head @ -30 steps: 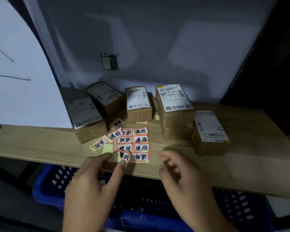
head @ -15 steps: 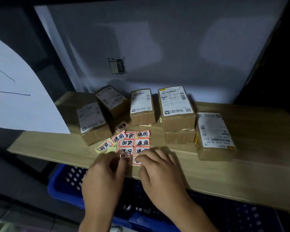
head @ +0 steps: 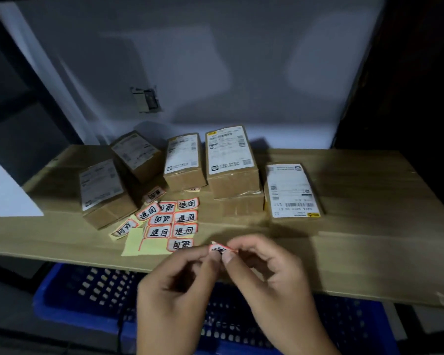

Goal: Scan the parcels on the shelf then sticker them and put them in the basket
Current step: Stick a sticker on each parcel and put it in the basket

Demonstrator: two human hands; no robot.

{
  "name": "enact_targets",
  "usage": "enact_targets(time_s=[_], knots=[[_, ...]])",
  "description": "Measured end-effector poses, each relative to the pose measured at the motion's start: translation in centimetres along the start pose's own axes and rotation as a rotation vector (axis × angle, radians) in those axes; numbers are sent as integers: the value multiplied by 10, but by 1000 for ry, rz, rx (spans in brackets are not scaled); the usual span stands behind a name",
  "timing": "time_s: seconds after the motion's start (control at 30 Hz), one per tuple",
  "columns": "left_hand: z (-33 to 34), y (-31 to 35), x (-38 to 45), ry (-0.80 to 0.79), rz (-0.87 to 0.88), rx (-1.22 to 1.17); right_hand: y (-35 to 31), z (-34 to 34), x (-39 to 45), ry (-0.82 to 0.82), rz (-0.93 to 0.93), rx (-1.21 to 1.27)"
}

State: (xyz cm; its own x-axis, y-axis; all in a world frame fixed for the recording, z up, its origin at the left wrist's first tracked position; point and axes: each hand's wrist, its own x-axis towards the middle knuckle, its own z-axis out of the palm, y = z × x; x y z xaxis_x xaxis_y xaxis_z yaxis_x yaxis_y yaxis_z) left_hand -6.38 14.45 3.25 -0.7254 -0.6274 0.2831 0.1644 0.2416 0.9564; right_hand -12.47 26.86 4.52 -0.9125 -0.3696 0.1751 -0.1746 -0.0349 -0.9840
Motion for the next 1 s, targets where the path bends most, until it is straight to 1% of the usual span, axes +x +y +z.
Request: enact_targets(time_s=[0.07,0.17,0.23,0.33,0.43,0.53,0.63,0.7,0.83,1.0], knots=[[18,-2,-6,-80,21,6,1,-27,-2,45,-3,-50],[41,-9,-11,-153,58,87,2,-64,-5,40,24,-147],[52,-5,-11,-195,60,75,3,-82,-4,54,3,-209],[65,-3,-7,-333,117,91,2,-97,-3,62,-26,-238],[72,-1,4,-387,117,126,-1,-106,3,138,-49,-237],[78,8,15,-403,165,189,-3,-114,15,156,-129,-352],[83,12,26,-368,355,358,-2,-118,26,130,-163,-398],[85,9,34,-351,431,412,-1,-119,33,109,-174,-410],[89,2,43,-385,455,472,8,-120,42,88,-179,-405],[97,-3,45,-366,514,536,21,-121,46,113,-192,-455]])
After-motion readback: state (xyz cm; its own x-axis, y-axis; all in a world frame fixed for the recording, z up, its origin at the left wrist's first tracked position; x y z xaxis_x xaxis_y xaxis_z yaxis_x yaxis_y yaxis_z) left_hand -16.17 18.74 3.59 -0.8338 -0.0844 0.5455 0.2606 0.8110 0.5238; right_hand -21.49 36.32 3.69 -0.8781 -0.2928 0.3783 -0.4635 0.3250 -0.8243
